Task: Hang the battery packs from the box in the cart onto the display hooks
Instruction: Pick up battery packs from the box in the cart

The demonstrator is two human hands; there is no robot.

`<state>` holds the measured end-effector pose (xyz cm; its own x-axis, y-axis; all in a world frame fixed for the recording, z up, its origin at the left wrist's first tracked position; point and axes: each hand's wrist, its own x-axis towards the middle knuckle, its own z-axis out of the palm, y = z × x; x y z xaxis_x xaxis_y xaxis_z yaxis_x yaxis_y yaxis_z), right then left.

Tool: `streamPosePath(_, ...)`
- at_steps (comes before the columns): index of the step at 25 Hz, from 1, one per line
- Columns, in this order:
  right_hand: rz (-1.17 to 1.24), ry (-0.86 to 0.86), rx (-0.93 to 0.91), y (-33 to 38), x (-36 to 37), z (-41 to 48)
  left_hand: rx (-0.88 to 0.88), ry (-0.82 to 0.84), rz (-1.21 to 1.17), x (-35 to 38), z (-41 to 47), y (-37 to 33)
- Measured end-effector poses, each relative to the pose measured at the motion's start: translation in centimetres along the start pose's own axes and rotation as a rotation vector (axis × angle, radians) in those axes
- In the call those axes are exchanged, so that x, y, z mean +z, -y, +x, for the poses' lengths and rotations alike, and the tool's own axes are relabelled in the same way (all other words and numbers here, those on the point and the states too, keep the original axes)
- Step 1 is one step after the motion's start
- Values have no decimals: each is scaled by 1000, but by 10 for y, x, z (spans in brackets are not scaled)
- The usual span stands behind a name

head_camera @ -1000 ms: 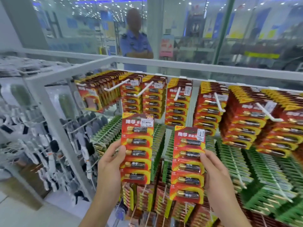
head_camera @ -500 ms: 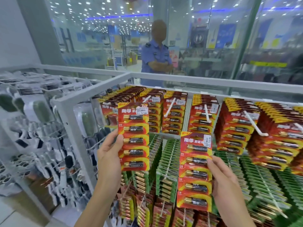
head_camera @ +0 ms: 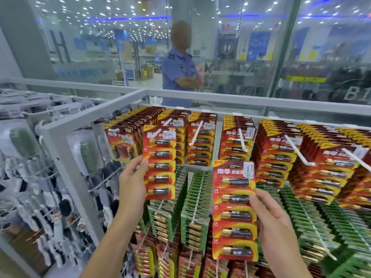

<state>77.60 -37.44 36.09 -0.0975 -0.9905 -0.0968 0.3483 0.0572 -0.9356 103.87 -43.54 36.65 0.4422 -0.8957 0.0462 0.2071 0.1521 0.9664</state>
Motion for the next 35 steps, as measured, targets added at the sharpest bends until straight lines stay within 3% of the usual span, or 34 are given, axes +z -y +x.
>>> streamPosePath(7, -78, -34, -135, 19, -3, -8, 15, 20, 148, 40, 64, 23)
streamPosePath(22, -127, -42, -247, 19, 11, -9, 9, 75, 46, 36, 83, 37)
streamPosePath(26, -164, -34, -240, 18, 16, 25, 36, 84, 82, 38, 86, 34)
streamPosePath(31, -319, -141, -290, 11, 16, 93, 50, 72, 111, 39, 94, 42)
streamPosePath(35, -348, -142, -324, 6, 10, 115, 99, -3, 142, 40, 94, 45)
